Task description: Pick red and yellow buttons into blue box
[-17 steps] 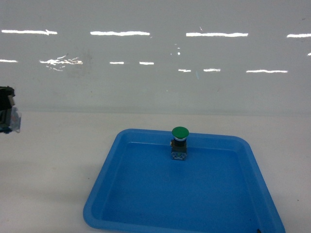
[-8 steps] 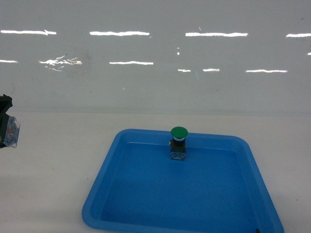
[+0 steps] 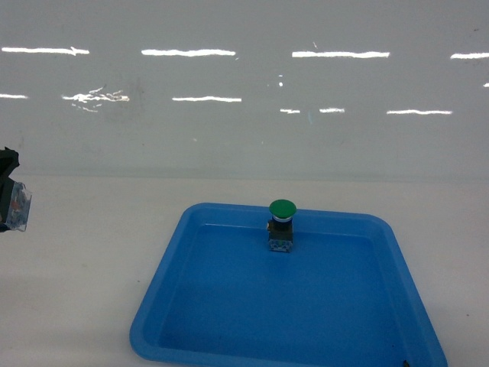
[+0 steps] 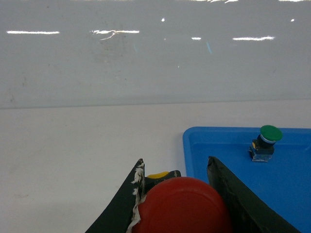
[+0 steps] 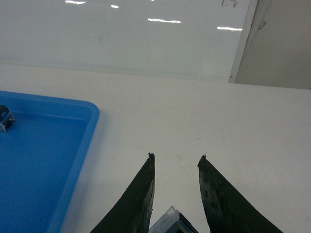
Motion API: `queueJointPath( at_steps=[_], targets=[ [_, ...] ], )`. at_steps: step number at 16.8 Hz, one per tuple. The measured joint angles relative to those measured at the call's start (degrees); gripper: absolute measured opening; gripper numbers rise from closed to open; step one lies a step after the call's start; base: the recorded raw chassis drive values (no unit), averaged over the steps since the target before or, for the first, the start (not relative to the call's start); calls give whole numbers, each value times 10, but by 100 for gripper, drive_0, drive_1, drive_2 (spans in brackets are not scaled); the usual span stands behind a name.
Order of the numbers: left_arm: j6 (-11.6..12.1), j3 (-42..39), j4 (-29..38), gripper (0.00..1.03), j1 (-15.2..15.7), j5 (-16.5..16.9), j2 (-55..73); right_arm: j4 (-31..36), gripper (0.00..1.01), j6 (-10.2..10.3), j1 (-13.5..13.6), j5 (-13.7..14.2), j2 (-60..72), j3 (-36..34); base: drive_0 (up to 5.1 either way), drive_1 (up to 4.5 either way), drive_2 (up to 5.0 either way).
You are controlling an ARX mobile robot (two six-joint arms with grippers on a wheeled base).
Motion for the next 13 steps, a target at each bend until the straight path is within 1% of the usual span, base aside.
queueJointPath(
  at_steps=[3, 6, 13],
  targets=[
    [0, 0, 0, 31, 1, -2, 0, 0, 26, 0, 0, 0, 0, 0, 428, -435, 25],
    [0, 0, -2, 31, 1, -2, 0, 0, 26, 0, 0, 0, 0, 0, 463, -388, -78],
    [0, 0, 0, 31, 1, -2, 0, 0, 26, 0, 0, 0, 0, 0, 500, -246, -246]
  ],
)
